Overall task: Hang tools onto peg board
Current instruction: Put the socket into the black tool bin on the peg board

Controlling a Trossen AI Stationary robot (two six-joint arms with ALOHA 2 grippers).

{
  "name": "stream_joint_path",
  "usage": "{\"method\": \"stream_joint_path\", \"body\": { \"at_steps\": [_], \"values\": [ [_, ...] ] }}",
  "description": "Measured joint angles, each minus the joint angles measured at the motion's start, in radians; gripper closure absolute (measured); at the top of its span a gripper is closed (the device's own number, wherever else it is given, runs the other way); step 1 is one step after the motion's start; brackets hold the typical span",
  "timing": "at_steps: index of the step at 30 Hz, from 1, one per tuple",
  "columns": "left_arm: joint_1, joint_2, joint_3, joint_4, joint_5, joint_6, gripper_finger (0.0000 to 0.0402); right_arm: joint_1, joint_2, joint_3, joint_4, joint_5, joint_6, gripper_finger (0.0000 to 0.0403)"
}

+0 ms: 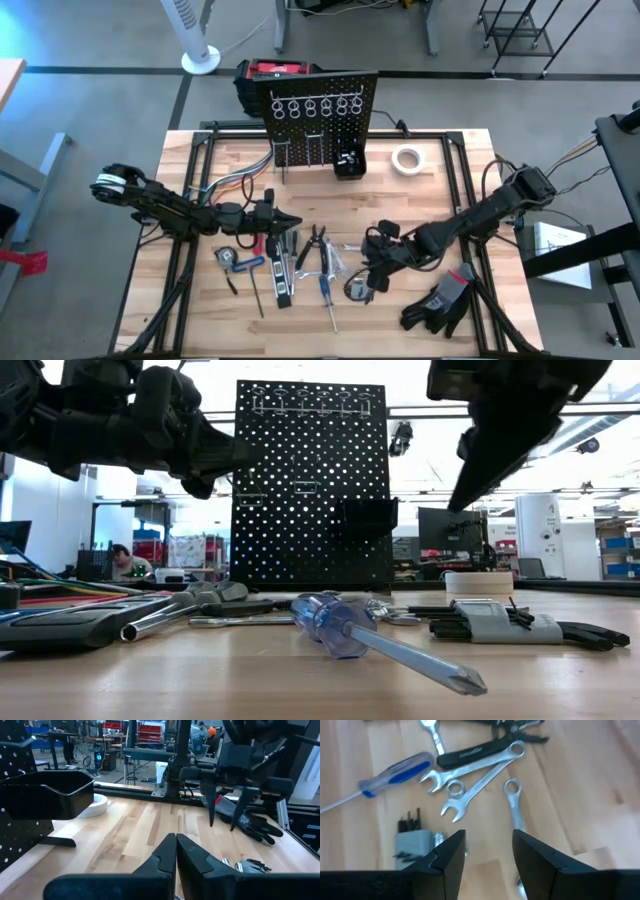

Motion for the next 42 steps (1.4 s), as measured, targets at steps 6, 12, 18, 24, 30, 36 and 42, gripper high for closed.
{"method": "stream_joint_path", "body": {
  "at_steps": [6, 12, 18, 24, 30, 36, 42],
  "values": [
    [0.0, 0.0, 0.0, -0.002, 0.03, 0.0, 0.0401, 0.016, 0.0, -0.034, 0.003, -0.004, 0.044, 0.0212],
    [0.0, 0.0, 0.0, -0.003, 0.037, 0.0, 0.0401, 0.026, 0.0, -0.071, 0.067, -0.052, 0.045, 0.0176],
    [0.0, 0.0, 0.008, -0.004, 0.036, 0.0, 0.0401, 0.027, 0.001, -0.126, 0.281, -0.078, 0.081, 0.0161],
    [0.0, 0.0, 0.013, -0.005, 0.035, 0.0, 0.0401, 0.031, 0.001, -0.157, 0.282, -0.082, 0.075, 0.0175],
    [0.0, 0.0, 0.013, -0.007, 0.034, 0.002, 0.0401, 0.027, 0.069, -0.174, 0.289, -0.108, 0.039, 0.0175],
    [0.0, 0.0, 0.013, -0.013, 0.034, 0.008, 0.0401, 0.024, 0.155, -0.171, 0.304, -0.126, 0.016, 0.0187],
    [0.002, 0.0, 0.013, -0.017, 0.033, 0.014, 0.0401, 0.018, 0.161, -0.157, 0.314, -0.08, -0.009, 0.0217]
  ]
}}
